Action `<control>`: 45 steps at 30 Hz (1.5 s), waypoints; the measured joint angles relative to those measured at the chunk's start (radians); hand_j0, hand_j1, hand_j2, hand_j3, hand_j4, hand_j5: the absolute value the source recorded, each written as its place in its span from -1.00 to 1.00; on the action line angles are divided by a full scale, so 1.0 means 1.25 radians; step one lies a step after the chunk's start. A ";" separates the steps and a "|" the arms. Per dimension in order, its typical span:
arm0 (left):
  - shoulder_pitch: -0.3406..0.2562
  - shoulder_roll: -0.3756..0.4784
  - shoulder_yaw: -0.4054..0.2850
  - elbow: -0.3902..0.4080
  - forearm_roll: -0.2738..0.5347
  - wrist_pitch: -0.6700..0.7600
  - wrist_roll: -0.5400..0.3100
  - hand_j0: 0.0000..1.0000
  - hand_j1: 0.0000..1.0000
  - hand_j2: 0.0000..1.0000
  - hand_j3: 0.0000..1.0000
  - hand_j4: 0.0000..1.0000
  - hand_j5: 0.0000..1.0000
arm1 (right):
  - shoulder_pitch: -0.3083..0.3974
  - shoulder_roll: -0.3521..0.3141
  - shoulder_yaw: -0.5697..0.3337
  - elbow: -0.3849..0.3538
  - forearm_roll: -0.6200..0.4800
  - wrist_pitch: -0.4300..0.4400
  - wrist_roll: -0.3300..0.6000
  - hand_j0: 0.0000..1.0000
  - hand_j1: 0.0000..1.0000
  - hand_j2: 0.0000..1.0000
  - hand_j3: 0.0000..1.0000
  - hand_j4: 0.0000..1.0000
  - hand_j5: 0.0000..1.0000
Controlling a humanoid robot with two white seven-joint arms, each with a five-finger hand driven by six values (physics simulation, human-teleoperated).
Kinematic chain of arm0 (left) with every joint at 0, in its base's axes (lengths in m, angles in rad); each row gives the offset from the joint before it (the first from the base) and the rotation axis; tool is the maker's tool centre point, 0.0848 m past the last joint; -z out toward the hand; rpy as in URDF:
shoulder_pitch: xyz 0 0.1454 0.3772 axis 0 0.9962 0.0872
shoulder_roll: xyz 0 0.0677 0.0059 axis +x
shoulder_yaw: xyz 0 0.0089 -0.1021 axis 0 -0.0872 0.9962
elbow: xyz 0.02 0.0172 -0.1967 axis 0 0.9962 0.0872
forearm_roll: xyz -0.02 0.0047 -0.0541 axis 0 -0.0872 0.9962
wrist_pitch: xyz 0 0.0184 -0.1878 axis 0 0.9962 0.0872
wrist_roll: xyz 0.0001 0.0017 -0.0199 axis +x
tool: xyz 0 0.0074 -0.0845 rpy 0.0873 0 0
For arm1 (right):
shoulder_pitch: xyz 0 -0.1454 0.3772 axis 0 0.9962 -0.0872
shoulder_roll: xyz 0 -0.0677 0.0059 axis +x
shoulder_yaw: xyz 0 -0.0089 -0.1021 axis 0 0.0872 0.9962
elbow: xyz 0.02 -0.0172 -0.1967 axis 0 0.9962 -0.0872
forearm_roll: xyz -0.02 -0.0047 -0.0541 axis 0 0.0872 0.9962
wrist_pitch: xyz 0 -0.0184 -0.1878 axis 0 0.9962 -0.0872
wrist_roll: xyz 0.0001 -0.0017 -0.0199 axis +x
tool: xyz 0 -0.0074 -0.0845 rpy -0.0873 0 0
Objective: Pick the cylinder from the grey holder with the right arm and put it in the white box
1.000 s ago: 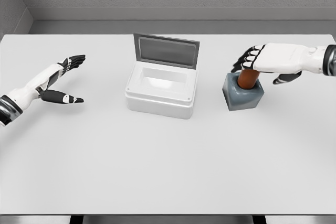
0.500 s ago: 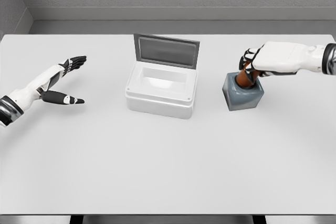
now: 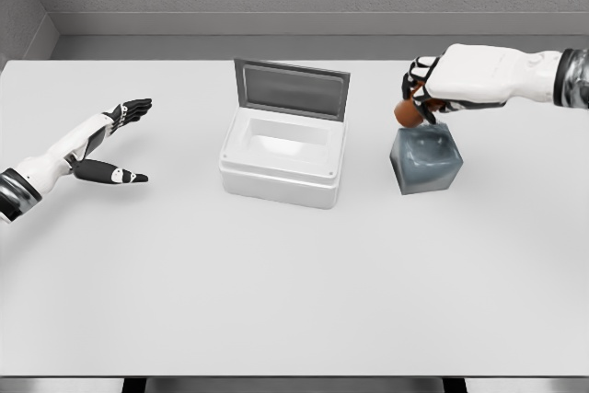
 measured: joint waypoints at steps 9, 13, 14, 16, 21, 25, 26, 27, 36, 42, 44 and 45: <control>0.001 -0.001 0.000 -0.002 -0.001 0.000 0.000 1.00 1.00 1.00 1.00 1.00 1.00 | -0.015 0.099 0.012 -0.002 0.000 -0.001 0.001 -0.54 -0.54 -0.54 -0.54 -0.54 -0.54; 0.001 -0.001 0.000 -0.003 -0.003 0.000 -0.002 1.00 1.00 1.00 1.00 1.00 1.00 | -0.022 0.131 0.028 -0.002 -0.001 0.000 0.001 -0.54 -0.54 -0.54 -0.54 -0.54 -0.54; 0.001 -0.002 0.000 -0.004 -0.003 0.000 -0.002 1.00 1.00 1.00 1.00 1.00 1.00 | -0.022 0.134 0.031 -0.002 -0.001 0.000 0.000 -0.54 -0.54 -0.54 -0.54 -0.54 -0.54; 0.002 -0.002 0.000 -0.004 -0.004 0.000 -0.003 1.00 1.00 1.00 1.00 1.00 1.00 | -0.022 0.138 0.038 -0.004 -0.001 0.000 0.000 -0.54 -0.54 -0.54 -0.54 -0.54 -0.54; 0.004 -0.006 0.000 -0.005 -0.004 0.000 -0.004 1.00 1.00 1.00 1.00 1.00 1.00 | -0.018 0.135 0.046 -0.034 0.000 0.000 0.000 -0.54 -0.54 -0.54 -0.54 -0.54 -0.54; 0.005 -0.008 0.000 -0.005 -0.005 0.000 -0.005 1.00 1.00 1.00 1.00 1.00 1.00 | -0.018 0.131 0.047 -0.054 -0.001 0.000 0.000 -0.54 -0.54 -0.54 -0.54 -0.54 -0.54; 0.005 -0.008 0.000 -0.005 -0.005 0.000 -0.005 1.00 1.00 1.00 1.00 1.00 1.00 | -0.018 0.131 0.048 -0.056 -0.001 0.000 0.000 -0.54 -0.54 -0.54 -0.54 -0.54 -0.54; 0.005 -0.008 0.000 -0.005 -0.006 0.000 -0.005 1.00 1.00 1.00 1.00 1.00 1.00 | -0.018 0.131 0.048 -0.057 -0.001 0.000 0.000 -0.54 -0.54 -0.54 -0.54 -0.54 -0.54; 0.005 -0.008 0.000 -0.005 -0.007 0.000 -0.005 1.00 1.00 1.00 1.00 1.00 1.00 | -0.021 0.131 0.057 -0.059 0.001 0.000 0.000 -0.37 -0.37 -0.37 -0.37 -0.37 -0.37; 0.006 -0.008 0.000 -0.005 -0.007 0.000 -0.005 1.00 1.00 1.00 1.00 1.00 1.00 | -0.018 0.132 0.062 -0.054 0.008 0.000 0.000 -0.33 -0.33 -0.33 -0.33 -0.33 -0.33; 0.006 -0.008 0.000 -0.005 -0.007 0.000 -0.005 1.00 1.00 1.00 1.00 1.00 1.00 | -0.022 0.134 0.068 -0.053 0.009 0.000 0.000 -0.33 -0.33 -0.33 -0.33 -0.33 -0.33; 0.006 -0.008 0.000 -0.005 -0.007 0.000 -0.005 1.00 1.00 1.00 1.00 1.00 1.00 | -0.022 0.134 0.070 -0.052 0.009 0.000 0.000 -0.33 -0.33 -0.33 -0.33 -0.33 -0.33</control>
